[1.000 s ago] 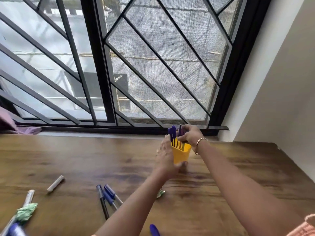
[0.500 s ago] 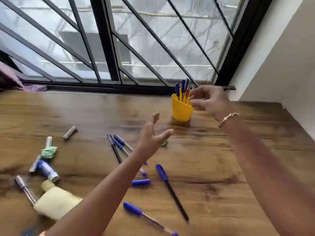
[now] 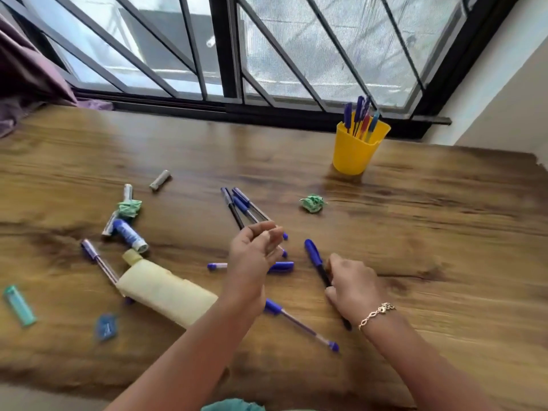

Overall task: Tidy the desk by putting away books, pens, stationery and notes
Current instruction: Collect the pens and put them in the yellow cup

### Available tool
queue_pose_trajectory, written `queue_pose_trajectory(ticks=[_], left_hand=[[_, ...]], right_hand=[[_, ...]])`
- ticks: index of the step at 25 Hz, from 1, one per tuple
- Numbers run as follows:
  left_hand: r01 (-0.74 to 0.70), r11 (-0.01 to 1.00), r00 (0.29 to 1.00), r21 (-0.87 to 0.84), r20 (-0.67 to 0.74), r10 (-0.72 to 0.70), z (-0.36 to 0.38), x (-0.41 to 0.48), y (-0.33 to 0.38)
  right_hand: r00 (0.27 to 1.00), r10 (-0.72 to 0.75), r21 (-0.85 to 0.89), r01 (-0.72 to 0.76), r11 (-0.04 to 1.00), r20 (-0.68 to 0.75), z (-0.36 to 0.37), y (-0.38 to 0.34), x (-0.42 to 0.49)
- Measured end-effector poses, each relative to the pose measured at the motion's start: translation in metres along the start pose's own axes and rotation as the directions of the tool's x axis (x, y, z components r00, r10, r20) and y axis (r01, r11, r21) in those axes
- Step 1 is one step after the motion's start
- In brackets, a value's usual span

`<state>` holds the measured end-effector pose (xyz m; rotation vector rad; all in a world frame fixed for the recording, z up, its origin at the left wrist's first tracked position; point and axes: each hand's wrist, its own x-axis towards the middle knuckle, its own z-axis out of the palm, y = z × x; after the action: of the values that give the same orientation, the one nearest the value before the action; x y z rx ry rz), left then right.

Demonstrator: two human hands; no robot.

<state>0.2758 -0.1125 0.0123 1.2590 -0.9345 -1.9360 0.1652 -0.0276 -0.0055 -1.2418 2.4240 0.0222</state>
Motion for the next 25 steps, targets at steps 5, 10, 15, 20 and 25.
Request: queue_pose_trajectory(ticks=[5, 10, 15, 20, 25], left_hand=[[0.132, 0.991, 0.984, 0.031, 0.116, -0.135, -0.008, -0.015, -0.012], [0.204, 0.978, 0.959, -0.039, 0.211, -0.191, -0.016, -0.015, -0.008], [0.164, 0.977, 0.981, -0.135, 0.125, -0.148, -0.037, -0.009, 0.003], [0.184, 0.974, 0.980, -0.133, 0.104, -0.171, -0.059, -0.005, 0.013], [0.180, 0.974, 0.981, -0.140, 0.100, -0.167, -0.065, -0.007, 0.018]], right_hand=[[0.991, -0.061, 0.256, 0.090, 0.962, -0.119, -0.025, -0.014, -0.008], [0.954, -0.234, 0.340, 0.287, 0.896, -0.188, -0.031, -0.056, -0.028], [0.953, -0.263, 0.292, 0.297, 0.909, -0.151, -0.018, -0.050, -0.034], [0.978, -0.202, -0.076, 0.206, 0.976, 0.056, 0.021, -0.038, -0.037], [0.988, -0.152, 0.042, 0.150, 0.988, 0.038, 0.028, -0.034, -0.035]])
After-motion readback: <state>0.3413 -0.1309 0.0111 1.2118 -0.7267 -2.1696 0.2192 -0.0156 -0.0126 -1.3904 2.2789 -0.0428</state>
